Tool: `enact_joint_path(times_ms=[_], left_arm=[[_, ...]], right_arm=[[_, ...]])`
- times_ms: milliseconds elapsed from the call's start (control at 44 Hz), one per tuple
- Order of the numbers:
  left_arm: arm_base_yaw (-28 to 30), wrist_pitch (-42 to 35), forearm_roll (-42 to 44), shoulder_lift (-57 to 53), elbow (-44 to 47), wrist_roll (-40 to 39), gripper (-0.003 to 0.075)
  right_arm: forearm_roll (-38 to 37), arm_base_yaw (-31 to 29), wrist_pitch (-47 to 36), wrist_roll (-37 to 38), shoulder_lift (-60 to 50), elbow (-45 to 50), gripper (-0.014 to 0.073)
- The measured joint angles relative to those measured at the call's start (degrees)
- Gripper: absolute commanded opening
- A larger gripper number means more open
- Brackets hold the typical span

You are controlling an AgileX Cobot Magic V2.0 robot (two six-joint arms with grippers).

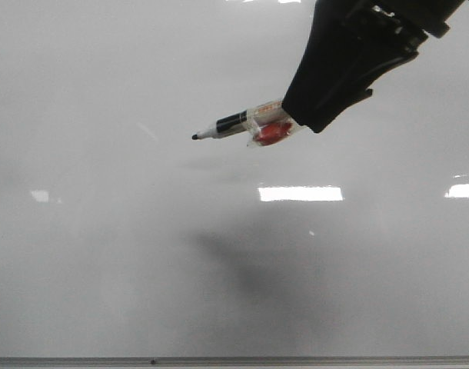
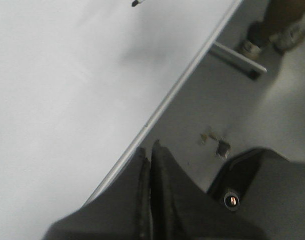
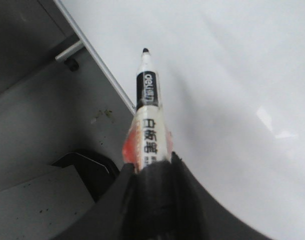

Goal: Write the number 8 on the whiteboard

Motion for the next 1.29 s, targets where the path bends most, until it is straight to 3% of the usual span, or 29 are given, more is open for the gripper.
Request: enact_joint_path(times_ms=[227, 431, 795, 1090, 1294], left_arm=[[9.3, -10.0, -4.4, -21.9, 12.4, -0.8, -0.0019], [11.4, -12.4, -5.7, -33.8, 15.2, -1.3, -0.0019], [11.5, -13.1, -6.2, -36.1, 15.2, -1.5, -0.0019], [11.5, -13.2, -6.2, -36.1, 15.2, -1.5, -0.0019], [11.5, -13.2, -6.2, -36.1, 15.2, -1.6, -0.0019]], right_arm=[[0.5, 0.0, -3.3, 0.0, 0.0, 0.1, -0.006], [0.9, 0.0, -7.8, 0.0, 2.7, -0.8, -0.006], [2.5, 0.0, -13.3, 0.0, 14.7, -8.6, -0.0059], [3.3, 3.1, -11.6, -0.1, 20.8, -10.8, -0.0059], [3.3, 1.4, -8.9, 0.8, 21.7, -9.7, -0.0059]])
